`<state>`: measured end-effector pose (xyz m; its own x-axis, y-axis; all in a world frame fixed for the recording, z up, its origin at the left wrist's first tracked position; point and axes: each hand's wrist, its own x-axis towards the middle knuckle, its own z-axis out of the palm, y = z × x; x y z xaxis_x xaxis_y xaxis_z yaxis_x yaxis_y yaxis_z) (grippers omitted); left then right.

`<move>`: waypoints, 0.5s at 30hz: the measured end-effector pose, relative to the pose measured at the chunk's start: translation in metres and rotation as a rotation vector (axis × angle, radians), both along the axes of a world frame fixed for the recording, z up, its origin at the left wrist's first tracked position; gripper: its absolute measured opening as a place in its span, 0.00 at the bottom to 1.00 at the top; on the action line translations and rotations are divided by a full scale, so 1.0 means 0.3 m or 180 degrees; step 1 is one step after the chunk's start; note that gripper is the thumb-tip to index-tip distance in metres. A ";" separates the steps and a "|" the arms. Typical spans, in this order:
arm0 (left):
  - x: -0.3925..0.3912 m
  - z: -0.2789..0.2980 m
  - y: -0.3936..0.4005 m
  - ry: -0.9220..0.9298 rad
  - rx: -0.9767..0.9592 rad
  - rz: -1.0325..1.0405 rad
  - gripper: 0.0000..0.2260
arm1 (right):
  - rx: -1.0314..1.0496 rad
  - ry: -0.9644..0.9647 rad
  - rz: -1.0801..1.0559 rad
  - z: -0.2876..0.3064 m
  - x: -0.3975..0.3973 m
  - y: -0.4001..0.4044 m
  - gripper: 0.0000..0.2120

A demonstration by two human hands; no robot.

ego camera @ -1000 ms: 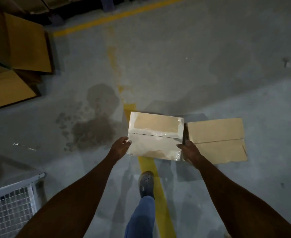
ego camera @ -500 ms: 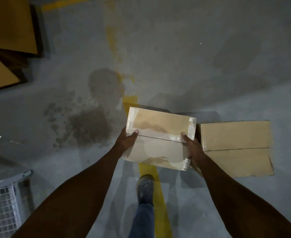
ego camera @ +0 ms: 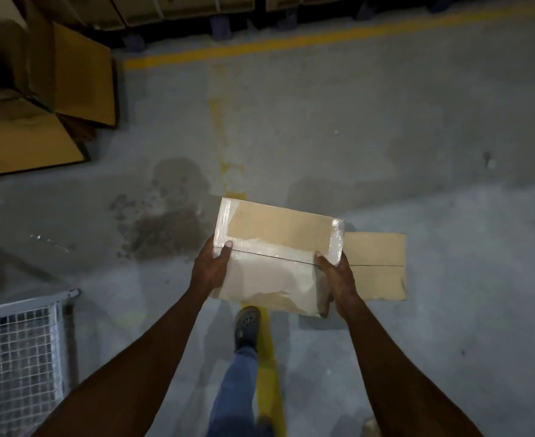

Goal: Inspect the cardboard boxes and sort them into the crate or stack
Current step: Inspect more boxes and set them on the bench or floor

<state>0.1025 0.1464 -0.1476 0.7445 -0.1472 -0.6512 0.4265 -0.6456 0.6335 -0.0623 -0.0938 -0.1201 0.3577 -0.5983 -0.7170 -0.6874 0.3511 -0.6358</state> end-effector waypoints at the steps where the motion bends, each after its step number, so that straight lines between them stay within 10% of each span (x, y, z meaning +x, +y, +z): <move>1: -0.025 0.093 0.010 -0.0073 0.0001 0.0036 0.22 | -0.0143 -0.0021 0.0099 0.080 -0.018 0.005 0.22; 5: -0.137 0.422 0.038 -0.0354 -0.0218 0.0272 0.19 | -0.0482 -0.0133 0.0228 0.365 -0.096 0.017 0.32; 15: -0.443 0.932 0.262 -0.0690 -0.1010 0.0866 0.19 | -0.0355 -0.0958 0.0648 0.904 -0.259 0.152 0.17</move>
